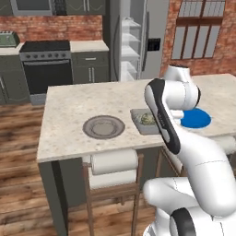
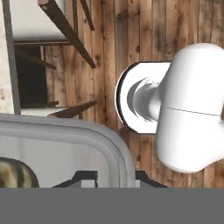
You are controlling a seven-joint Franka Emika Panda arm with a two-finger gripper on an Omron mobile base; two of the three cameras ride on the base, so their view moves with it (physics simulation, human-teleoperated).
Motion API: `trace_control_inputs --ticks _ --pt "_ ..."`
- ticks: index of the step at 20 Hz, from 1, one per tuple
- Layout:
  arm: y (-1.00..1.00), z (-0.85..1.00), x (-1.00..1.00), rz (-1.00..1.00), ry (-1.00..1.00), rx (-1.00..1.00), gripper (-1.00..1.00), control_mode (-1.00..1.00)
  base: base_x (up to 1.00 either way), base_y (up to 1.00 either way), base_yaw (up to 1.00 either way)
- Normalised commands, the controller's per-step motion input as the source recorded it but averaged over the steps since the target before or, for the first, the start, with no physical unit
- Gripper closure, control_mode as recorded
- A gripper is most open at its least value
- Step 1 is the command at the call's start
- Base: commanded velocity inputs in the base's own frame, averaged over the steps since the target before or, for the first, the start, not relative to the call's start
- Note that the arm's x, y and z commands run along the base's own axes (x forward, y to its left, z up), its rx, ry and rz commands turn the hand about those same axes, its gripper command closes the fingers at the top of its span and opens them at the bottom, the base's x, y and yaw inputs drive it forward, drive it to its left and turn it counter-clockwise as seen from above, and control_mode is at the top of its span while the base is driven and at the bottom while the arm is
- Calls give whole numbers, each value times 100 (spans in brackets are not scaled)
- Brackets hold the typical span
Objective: Place two dumplings into each of the tupperware containers and then place the containers in the fridge.
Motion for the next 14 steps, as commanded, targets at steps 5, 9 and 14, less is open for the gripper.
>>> trace_control_inputs --ticks 5,9,14 --pt "0 0 0 0 0 0 100 100 -68 -100 -4" --pt "0 0 0 0 0 0 100 100 -20 -100 -2" --pt "0 0 0 0 0 0 100 100 -2 -100 0"
